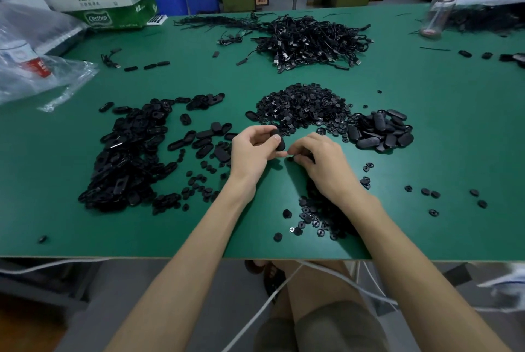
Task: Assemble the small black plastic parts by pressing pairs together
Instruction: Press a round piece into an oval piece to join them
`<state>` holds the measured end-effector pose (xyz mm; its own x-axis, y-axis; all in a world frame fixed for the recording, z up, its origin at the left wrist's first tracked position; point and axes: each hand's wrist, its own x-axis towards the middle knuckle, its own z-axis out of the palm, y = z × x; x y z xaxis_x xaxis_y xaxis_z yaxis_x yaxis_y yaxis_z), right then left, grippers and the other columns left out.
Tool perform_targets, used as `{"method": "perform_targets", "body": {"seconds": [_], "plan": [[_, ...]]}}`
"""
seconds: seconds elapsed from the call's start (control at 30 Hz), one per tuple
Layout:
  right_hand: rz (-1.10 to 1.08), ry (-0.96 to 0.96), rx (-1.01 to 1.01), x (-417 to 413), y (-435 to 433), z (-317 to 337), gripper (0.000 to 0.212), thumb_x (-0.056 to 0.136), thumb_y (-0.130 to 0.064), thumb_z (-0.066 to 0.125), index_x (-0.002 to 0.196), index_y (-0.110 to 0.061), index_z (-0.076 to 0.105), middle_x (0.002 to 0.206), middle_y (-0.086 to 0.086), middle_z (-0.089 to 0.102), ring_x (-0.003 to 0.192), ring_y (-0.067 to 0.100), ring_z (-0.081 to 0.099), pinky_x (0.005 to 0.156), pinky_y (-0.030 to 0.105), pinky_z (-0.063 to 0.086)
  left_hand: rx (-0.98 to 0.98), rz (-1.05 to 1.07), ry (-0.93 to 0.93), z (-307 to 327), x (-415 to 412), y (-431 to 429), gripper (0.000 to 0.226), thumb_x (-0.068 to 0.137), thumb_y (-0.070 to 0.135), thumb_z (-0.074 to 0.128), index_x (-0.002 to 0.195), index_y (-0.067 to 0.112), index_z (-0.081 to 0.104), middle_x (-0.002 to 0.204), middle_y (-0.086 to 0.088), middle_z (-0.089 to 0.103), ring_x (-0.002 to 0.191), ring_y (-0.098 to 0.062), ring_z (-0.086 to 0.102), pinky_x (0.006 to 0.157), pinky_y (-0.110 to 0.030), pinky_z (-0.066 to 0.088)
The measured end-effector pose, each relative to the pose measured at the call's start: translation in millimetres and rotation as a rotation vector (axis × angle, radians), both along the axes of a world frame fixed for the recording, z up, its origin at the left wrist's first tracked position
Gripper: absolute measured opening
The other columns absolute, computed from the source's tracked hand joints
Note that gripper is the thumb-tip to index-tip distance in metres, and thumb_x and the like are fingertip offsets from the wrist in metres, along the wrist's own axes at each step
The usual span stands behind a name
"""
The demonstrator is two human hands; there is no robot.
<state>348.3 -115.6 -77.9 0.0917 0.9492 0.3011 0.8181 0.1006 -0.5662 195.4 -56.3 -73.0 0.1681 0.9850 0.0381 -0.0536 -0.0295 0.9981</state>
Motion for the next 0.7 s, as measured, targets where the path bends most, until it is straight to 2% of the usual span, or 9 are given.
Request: {"method": "perform_targets", "body": {"seconds": [0.17,0.3,0.43,0.53,0.7], "plan": [[-0.021,0.036,0.041,0,-1,-1,0.016,0.096,-0.007,0.069,0.110,-0.015,0.070,0.095,-0.001,0.062,0.097,0.021,0.054,0.089,0.037,0.045,0.020,-0.028,-0.030,-3,1,1,0.019,0.094,0.003,0.072,0.112,0.008,0.073,0.083,-0.001,0.070,0.070,-0.012,0.073,0.080,-0.034,0.063],[-0.073,0.207,0.139,0,-4,3,0.016,0.095,-0.004,0.069,0.107,-0.015,0.070,0.091,0.001,0.061,0.087,0.018,0.057,0.083,0.034,0.048,0.061,-0.052,-0.042,-4,-1,0,0.021,0.094,0.003,0.072,0.113,0.012,0.076,0.082,0.001,0.070,0.074,-0.012,0.070,0.077,-0.029,0.061],[-0.095,0.378,0.179,0,-8,7,0.015,0.095,-0.004,0.070,0.108,-0.012,0.069,0.087,0.004,0.065,0.083,0.021,0.066,0.083,0.041,0.054,0.115,-0.094,0.024,-5,-2,-3,0.030,0.092,0.003,0.072,0.116,0.021,0.077,0.093,0.004,0.074,0.083,-0.008,0.070,0.077,-0.021,0.057],[-0.117,0.477,0.179,0,-9,10,0.012,0.094,-0.008,0.072,0.105,-0.012,0.071,0.088,0.005,0.072,0.081,0.016,0.071,0.083,0.036,0.057,0.163,-0.129,0.065,-4,-2,-4,0.032,0.089,0.000,0.074,0.115,0.019,0.077,0.104,0.006,0.079,0.097,-0.007,0.072,0.086,-0.022,0.057],[-0.109,0.639,0.176,4,-8,10,0.011,0.092,-0.010,0.074,0.098,-0.018,0.077,0.085,0.000,0.076,0.085,0.017,0.072,0.083,0.033,0.057,0.198,-0.151,0.084,-4,-1,-6,0.032,0.088,-0.003,0.075,0.114,0.017,0.077,0.104,0.006,0.080,0.098,-0.011,0.074,0.091,-0.027,0.059]]}}
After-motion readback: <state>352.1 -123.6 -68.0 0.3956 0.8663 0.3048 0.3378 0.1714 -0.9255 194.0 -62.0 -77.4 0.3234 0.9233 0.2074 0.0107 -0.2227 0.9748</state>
